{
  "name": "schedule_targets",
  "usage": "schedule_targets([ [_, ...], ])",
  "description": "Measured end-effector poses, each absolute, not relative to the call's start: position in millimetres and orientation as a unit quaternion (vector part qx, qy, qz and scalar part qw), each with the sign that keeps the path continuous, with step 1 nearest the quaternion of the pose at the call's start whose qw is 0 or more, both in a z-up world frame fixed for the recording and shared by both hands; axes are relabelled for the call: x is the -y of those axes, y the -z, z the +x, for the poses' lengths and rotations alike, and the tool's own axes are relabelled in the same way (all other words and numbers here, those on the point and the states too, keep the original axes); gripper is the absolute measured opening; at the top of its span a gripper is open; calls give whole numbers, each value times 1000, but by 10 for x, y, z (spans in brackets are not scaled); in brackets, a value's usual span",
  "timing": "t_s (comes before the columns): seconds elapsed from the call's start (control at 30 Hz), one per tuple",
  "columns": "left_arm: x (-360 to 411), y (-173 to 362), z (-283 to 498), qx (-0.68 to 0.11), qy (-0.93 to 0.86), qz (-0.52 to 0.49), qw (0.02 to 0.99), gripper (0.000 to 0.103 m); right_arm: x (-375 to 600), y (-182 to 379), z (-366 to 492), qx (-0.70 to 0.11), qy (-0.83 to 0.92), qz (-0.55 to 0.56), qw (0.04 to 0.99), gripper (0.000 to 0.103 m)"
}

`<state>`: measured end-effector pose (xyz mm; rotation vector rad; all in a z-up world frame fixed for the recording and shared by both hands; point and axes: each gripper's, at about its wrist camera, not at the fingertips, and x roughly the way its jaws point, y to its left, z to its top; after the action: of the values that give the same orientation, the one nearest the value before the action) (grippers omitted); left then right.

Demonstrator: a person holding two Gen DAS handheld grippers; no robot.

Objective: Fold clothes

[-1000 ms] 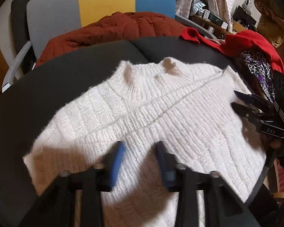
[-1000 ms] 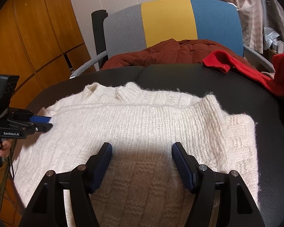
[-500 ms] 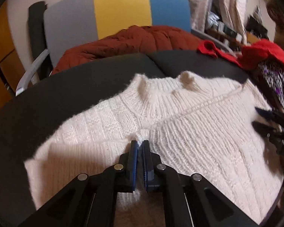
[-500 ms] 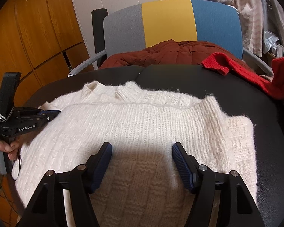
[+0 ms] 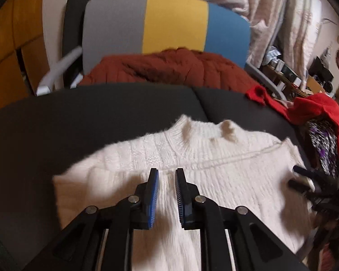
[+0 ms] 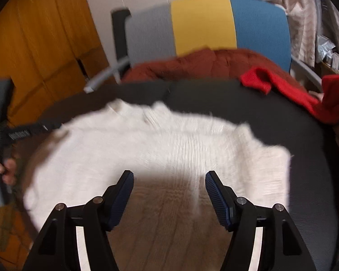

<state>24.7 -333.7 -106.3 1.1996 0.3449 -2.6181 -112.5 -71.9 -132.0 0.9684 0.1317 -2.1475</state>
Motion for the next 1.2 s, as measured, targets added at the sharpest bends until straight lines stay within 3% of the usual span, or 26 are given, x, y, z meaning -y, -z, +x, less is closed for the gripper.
schedule_targets([
  [0.2, 3108, 1058, 566, -100, 897, 418, 101, 19, -191, 1174, -774, -32, 826, 397, 400, 65],
  [0.3, 2911, 1129, 570, -109, 898, 420, 76, 20, -516, 1332, -651, -28, 812, 427, 396, 55],
  [0.43, 2588, 1212, 461, -105, 898, 425, 39, 20, -681, 1547, -605, -8, 801, 452, 392, 31],
  [0.8, 1947, 1358, 135, -55, 897, 436, -43, 20, -444, 1738, -824, 11, 757, 479, 444, 33],
  [0.83, 1922, 1382, 136, -48, 896, 439, -48, 20, -425, 1749, -816, 4, 750, 485, 450, 30],
  [0.9, 1890, 1436, 157, -37, 892, 447, -56, 20, -430, 1705, -745, -15, 737, 483, 473, 8],
  [1.07, 1932, 1614, 278, -66, 881, 464, -70, 20, -561, 1677, -553, -98, 727, 490, 471, 6],
  [1.2, 1940, 1681, 332, -99, 880, 461, -64, 20, -635, 1753, -487, -91, 743, 486, 451, 6],
])
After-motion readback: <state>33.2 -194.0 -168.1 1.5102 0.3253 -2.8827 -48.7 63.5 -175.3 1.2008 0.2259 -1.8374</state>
